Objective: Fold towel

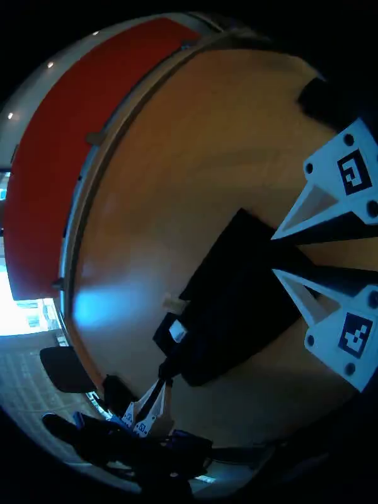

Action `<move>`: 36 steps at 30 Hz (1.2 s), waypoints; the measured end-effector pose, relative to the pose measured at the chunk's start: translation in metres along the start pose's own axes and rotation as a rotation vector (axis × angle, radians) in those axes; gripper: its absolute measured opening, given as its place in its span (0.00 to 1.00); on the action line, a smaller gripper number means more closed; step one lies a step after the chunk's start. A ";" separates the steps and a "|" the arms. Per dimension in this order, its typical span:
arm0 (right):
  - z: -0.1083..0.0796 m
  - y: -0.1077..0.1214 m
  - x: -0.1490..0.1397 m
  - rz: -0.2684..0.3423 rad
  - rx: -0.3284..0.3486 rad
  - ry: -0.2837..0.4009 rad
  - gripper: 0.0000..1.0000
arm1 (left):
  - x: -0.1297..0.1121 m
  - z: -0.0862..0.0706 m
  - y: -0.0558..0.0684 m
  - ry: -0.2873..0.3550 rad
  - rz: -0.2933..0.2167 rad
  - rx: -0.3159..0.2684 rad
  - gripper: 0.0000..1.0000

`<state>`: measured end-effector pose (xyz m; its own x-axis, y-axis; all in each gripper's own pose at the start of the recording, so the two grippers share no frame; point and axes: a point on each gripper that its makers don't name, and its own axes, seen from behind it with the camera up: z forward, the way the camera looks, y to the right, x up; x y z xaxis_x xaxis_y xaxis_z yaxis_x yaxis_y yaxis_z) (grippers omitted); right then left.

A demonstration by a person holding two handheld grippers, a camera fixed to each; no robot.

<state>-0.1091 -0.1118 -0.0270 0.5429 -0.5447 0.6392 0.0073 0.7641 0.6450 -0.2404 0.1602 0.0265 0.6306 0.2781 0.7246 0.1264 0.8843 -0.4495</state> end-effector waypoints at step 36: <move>0.032 0.039 0.001 0.064 -0.163 0.008 0.91 | 0.018 0.027 -0.052 0.032 0.000 0.159 0.67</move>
<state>-0.1354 -0.0930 0.0121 0.5536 -0.4910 0.6727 0.1084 0.8434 0.5263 -0.2560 0.1294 0.0773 0.6546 0.2682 0.7068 0.0053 0.9333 -0.3591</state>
